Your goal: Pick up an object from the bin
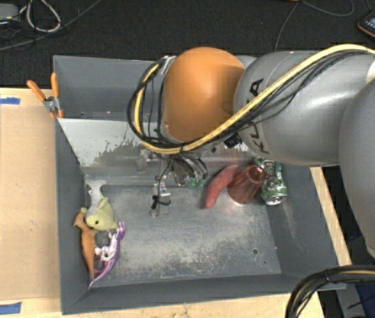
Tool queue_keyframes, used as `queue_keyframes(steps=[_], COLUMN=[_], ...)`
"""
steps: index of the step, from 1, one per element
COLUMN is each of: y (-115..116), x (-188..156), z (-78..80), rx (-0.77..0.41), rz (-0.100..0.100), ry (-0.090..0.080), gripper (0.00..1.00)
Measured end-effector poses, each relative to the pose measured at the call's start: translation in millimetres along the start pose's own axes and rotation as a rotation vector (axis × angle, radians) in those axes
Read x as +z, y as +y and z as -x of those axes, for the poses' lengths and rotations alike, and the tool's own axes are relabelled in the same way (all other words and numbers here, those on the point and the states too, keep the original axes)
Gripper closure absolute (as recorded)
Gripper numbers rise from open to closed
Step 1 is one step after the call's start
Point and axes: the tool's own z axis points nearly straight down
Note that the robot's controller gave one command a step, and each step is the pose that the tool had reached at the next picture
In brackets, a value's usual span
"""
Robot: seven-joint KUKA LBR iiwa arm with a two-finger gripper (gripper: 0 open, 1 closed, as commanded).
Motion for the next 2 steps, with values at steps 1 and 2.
queue_keyframes(steps=[1, 2], y=[33.2, 51.1], x=[30.2, 88.6], z=[-19.3, -32.3], rx=[-0.325, -0.458], rz=[0.001, 0.001], ry=[0.004, 0.009], gripper=[0.00, 0.00])
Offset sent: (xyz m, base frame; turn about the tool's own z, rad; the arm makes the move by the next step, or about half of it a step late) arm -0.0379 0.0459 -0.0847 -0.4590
